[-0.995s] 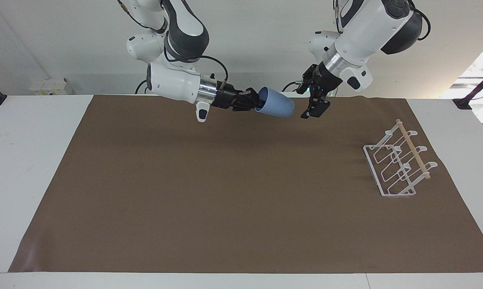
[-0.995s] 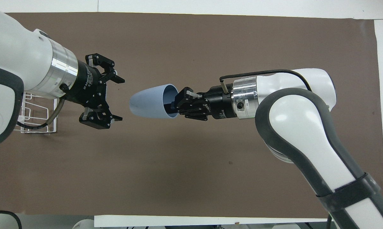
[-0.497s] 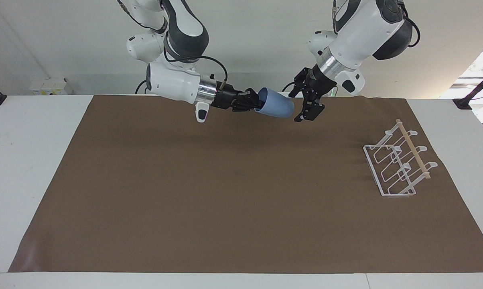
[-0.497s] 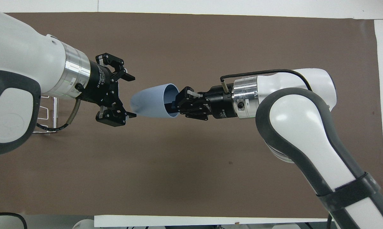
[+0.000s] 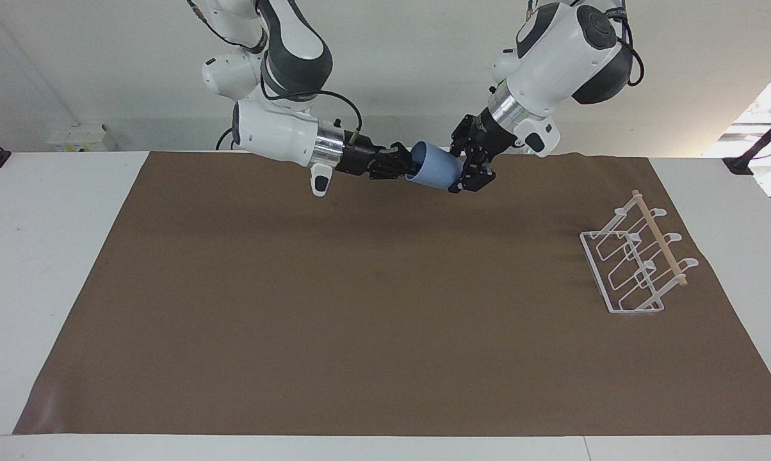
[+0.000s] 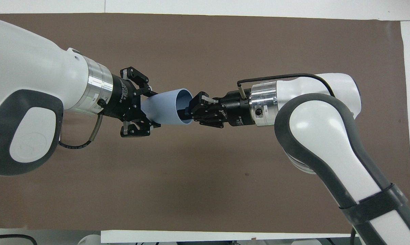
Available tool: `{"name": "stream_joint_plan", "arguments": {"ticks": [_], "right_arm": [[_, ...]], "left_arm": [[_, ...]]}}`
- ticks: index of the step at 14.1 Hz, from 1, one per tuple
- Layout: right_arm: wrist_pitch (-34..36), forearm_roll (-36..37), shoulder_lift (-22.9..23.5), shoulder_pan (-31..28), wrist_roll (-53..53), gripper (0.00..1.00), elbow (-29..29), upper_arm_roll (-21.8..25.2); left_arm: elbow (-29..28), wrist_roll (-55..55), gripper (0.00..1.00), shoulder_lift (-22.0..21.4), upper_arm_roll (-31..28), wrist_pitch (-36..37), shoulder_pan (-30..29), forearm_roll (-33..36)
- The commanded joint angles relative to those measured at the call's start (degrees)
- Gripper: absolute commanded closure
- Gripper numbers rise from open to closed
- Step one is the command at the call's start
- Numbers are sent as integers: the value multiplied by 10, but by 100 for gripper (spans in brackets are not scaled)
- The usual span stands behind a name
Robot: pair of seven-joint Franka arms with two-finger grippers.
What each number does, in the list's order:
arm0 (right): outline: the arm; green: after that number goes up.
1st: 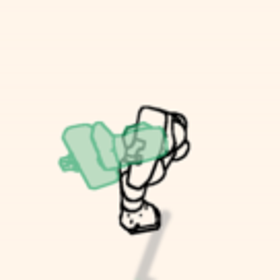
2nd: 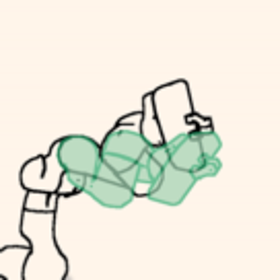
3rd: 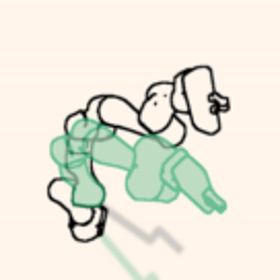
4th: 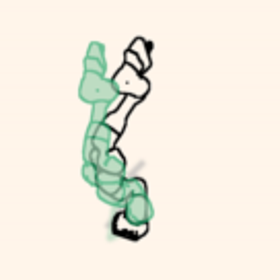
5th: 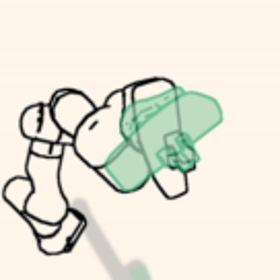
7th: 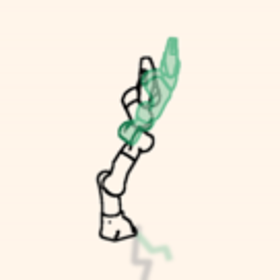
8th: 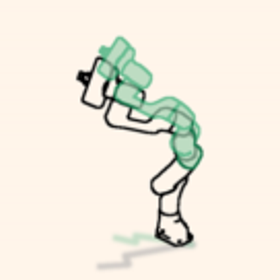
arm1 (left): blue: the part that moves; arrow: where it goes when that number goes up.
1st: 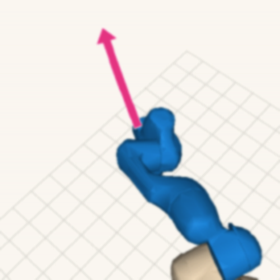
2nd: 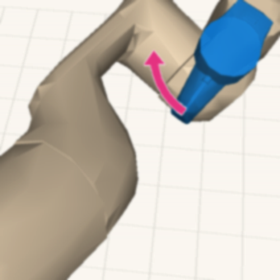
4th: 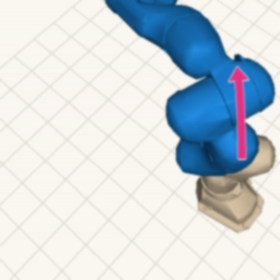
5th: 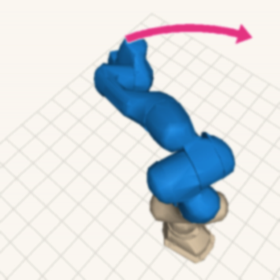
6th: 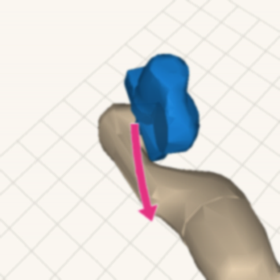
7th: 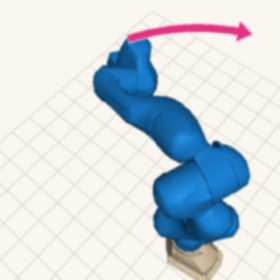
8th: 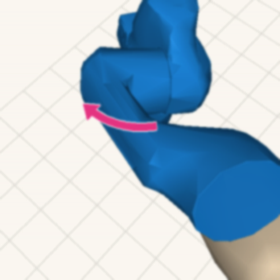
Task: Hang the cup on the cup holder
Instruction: 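Carry the cup with the left gripper while the right gripper withdraws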
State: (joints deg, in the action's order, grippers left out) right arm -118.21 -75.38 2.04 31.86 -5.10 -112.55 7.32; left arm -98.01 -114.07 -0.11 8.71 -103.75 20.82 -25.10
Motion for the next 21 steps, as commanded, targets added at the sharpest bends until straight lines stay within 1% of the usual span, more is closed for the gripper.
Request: {"name": "stream_joint_plan", "arguments": {"ticks": [1,2,3,4,5,7,9,10,12,14,15,17,19,20,21], "right_arm": [[-4,-10,-4,2,-6,100,-3,0],[-4,-10,-4,2,-6,100,-3,0],[-4,-10,-3,2,-6,93,-3,0],[-4,-6,-3,1,-6,61,-2,0],[-1,-5,-4,1,-6,1,-2,0],[21,4,-5,-8,-5,1,-3,2],[74,58,-7,-49,-3,1,1,2],[102,91,-12,-63,-3,1,3,2],[141,166,-32,-97,-2,1,7,2],[166,266,-57,-126,-2,1,8,3],[179,312,-65,-143,1,1,8,3],[197,424,-77,-169,1,1,8,3],[195,533,-83,-191,3,1,13,4],[197,566,-83,-204,10,1,23,4],[199,594,-83,-223,20,1,36,5]], "left_arm": [[-23,-2,100,-19,-5,-18,10,-13],[-22,-3,100,-19,-5,-18,10,-13],[-20,-5,100,-18,-5,-15,10,-13],[-20,-5,100,-18,-5,-12,10,-13],[-20,-4,100,-19,-5,-11,11,-11],[-21,-3,100,-19,-6,-10,7,-11],[-24,14,100,-19,-9,-2,4,1],[-31,41,100,-22,-11,5,0,14],[-53,58,100,-33,-10,17,-18,47],[-67,62,100,-39,-10,17,-38,90],[-68,63,100,-39,-10,19,-45,122],[-68,71,100,-34,-10,21,-49,238],[-72,123,100,-30,-11,41,-71,325],[-72,127,100,-18,-11,42,-72,405],[-71,126,100,4,-11,45,-68,485]]}}
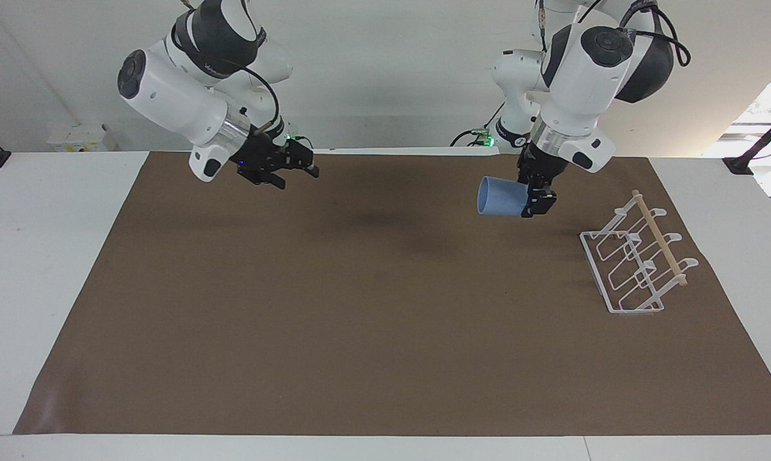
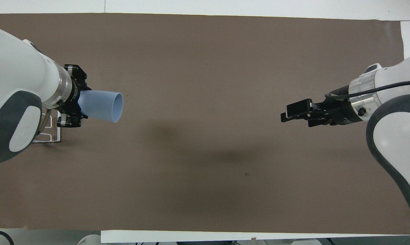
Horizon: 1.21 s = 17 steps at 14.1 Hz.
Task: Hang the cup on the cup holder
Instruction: 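Lower the cup onto the wire rack peg with the left gripper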
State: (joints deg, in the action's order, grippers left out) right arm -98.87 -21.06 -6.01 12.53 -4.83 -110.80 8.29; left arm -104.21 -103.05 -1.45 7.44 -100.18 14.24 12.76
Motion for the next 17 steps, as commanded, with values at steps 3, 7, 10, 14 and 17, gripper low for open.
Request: {"name": "stream_joint_plan", "arguments": {"ticks": [3,7,10,14,17], "right_arm": [[44,113,4,-92,44,1,88,-4],[200,237,13,-98,46,1,203,-4],[195,261,3,-92,51,1,173,-8],[197,229,33,-102,56,1,214,-3],[197,228,40,-111,56,1,219,-5]], "left_arm": [[-10,12,100,62,2,59,16,315],[-26,11,100,94,2,101,24,521],[-27,-17,100,123,1,112,16,605],[5,-81,100,187,1,128,-10,701],[13,-119,100,211,1,132,-24,727]]}}
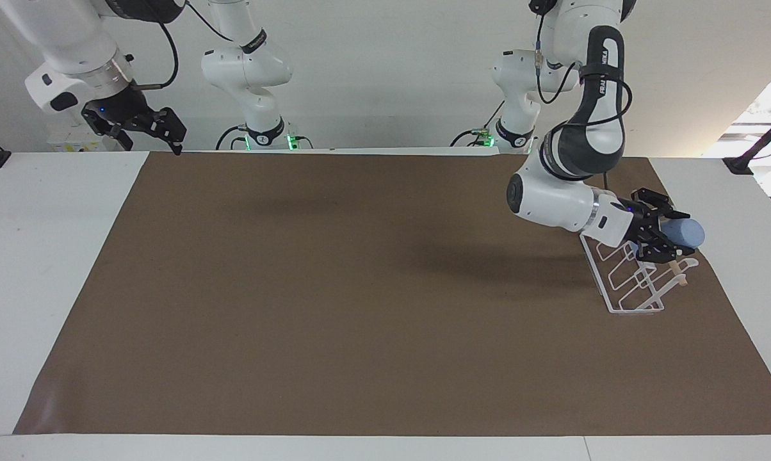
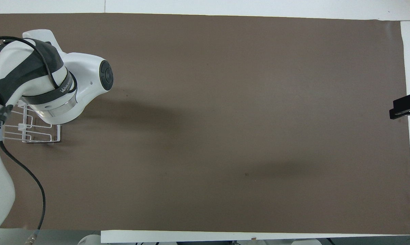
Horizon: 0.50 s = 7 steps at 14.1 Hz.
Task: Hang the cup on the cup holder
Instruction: 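Lower the cup onto the wire rack peg with the left gripper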
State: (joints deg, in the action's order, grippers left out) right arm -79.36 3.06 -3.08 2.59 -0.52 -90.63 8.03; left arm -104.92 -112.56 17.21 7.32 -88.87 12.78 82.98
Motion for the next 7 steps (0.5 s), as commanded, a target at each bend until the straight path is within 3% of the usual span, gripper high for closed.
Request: {"name": "stream_joint_plan", "arguments": {"ticks": [1,7], "right_arm": [[3,-13,11,-12,14,1,17,-3],[13,-13,11,-44,19,1,16,-31]], "left_arm": [[23,-29,100,31,2,19,-10,30],[47,-54,100,43,3,50,2,31]]}}
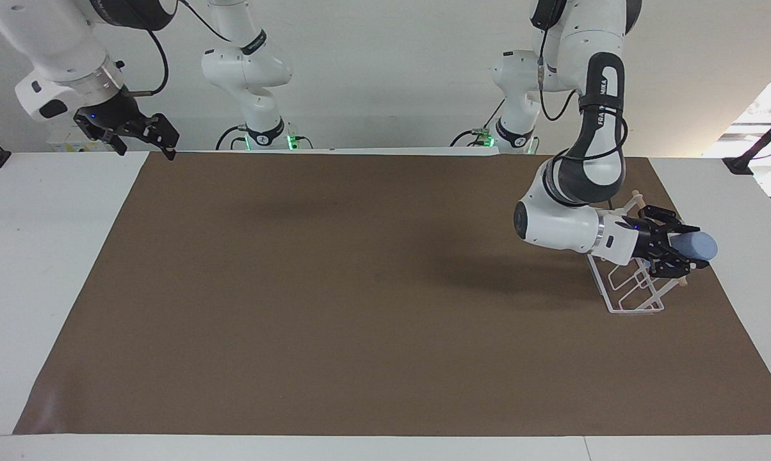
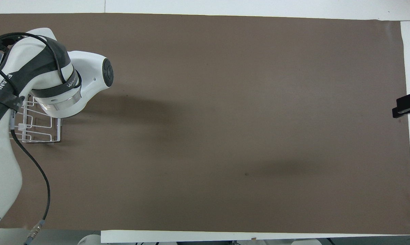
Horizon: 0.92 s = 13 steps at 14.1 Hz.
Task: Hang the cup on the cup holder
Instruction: 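Lower the cup onto the wire rack peg with the left gripper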
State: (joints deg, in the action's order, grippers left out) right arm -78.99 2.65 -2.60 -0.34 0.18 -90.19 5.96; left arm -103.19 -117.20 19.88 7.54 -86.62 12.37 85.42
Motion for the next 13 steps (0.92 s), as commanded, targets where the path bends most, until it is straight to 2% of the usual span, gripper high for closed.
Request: {"name": "stream_joint_plan", "arguments": {"ticks": [1,5,13], "right_arm": [[9,-8,7,-15,12,1,12,-11],[23,-7,25,-29,14,1,13,-17],[24,-10,7,-29,29,1,12,-16]], "left_arm": [[38,-7,100,21,1,39,12,6],[31,-10,100,21,2,71,39,-2],[-7,-64,100,21,2,64,35,-11]]}}
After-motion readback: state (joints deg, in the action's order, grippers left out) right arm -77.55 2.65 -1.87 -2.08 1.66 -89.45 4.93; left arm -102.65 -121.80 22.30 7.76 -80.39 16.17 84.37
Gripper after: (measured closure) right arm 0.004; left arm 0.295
